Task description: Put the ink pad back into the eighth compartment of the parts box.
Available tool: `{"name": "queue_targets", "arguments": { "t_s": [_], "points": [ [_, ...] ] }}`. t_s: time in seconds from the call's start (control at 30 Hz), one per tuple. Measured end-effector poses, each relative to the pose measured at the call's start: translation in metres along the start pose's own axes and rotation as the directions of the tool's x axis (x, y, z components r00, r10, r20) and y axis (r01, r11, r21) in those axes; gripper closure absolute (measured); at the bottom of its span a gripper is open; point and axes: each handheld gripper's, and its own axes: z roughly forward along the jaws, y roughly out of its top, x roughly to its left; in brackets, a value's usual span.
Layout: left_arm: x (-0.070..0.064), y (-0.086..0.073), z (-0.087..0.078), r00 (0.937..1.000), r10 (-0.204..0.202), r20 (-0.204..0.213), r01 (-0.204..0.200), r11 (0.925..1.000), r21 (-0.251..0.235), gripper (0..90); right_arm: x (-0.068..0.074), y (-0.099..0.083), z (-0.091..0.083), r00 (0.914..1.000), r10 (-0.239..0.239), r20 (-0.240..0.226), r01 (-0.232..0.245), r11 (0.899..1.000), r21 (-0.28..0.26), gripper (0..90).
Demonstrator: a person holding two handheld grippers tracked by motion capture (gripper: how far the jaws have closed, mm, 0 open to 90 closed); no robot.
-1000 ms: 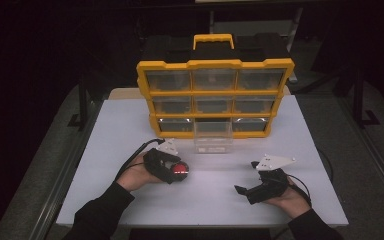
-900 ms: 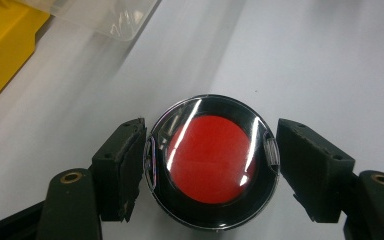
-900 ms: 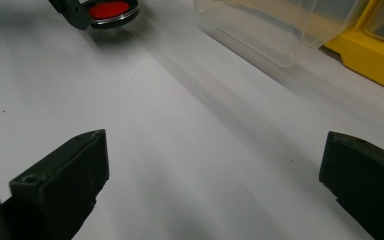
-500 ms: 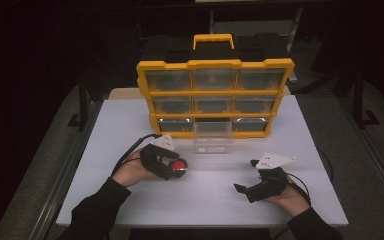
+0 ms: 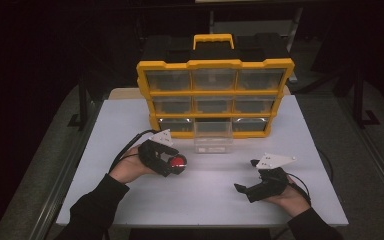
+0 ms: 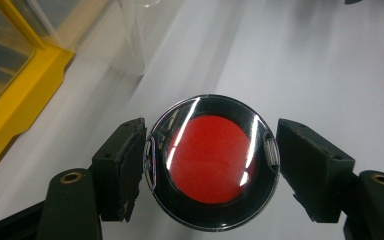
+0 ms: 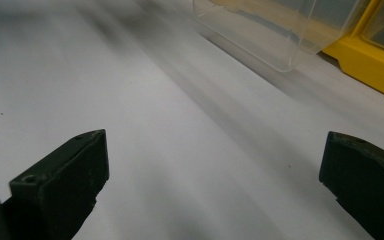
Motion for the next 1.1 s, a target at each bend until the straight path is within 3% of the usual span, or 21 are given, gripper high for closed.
{"name": "queue_targets", "arguments": {
  "t_s": [0.37,1.1],
  "points": [
    [0.002,0.011,-0.007,1.0,0.007,0.004,-0.007,0.9998,-0.02,29.5,0.0,0.0,0.0,1.0,0.003,0.001,-0.003,1.0,-0.006,0.0],
    [0.007,0.035,-0.021,0.9988,0.039,-0.028,-0.04,0.9986,-0.034,29.4,-0.001,0.001,-0.001,1.0,0.007,0.001,-0.007,1.0,-0.013,0.0]
  ]
}}
